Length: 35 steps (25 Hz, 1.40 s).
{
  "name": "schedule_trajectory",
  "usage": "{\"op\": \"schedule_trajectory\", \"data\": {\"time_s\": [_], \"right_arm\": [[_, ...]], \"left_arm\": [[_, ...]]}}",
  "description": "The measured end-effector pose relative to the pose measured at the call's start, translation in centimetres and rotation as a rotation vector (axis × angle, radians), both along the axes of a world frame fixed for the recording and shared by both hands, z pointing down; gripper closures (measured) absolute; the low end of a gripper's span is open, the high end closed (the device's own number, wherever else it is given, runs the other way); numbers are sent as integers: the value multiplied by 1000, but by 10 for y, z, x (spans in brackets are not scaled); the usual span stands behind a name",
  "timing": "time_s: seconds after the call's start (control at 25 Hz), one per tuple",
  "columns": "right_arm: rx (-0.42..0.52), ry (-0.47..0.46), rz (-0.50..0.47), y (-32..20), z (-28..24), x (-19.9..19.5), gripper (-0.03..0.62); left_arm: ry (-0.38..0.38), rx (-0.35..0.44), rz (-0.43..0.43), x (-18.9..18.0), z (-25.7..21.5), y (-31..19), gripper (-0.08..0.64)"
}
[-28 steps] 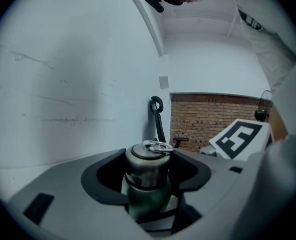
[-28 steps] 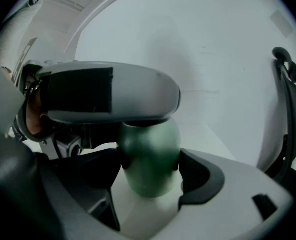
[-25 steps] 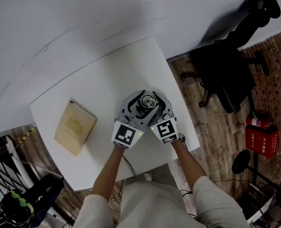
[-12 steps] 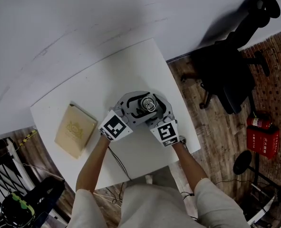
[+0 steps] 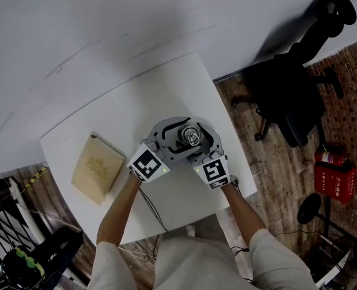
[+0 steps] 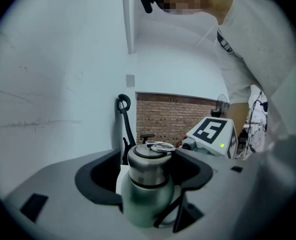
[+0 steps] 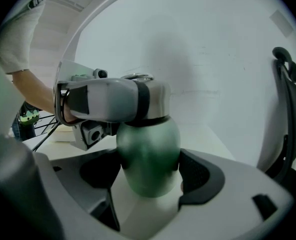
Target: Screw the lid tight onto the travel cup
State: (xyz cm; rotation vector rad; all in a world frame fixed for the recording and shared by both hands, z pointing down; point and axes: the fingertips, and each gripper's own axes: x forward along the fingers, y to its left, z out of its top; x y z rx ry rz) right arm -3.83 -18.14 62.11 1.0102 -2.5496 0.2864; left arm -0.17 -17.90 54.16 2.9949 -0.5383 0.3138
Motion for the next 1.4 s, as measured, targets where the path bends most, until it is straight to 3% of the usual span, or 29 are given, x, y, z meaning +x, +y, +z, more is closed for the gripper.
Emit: {"op": "schedule_trajectory", "data": {"time_s": [0.12, 0.32, 0.6, 1.08, 1.4], "right_arm": [[0, 0, 1, 0, 0, 0, 233], [0, 3, 4, 0, 0, 0, 233], [2, 2, 7, 1, 0, 0, 233], [1, 0, 6, 1, 0, -1, 233], [1, 3, 8, 1, 0, -1, 233]], "left_arm": [[45, -13, -127, -5, -1, -1, 259], [52, 8, -298, -8, 3, 1, 259], [52, 25, -449, -5, -4, -5, 259], [3, 22, -529, -2, 0, -13, 276], [42, 53, -492, -1, -3, -13, 293]]}}
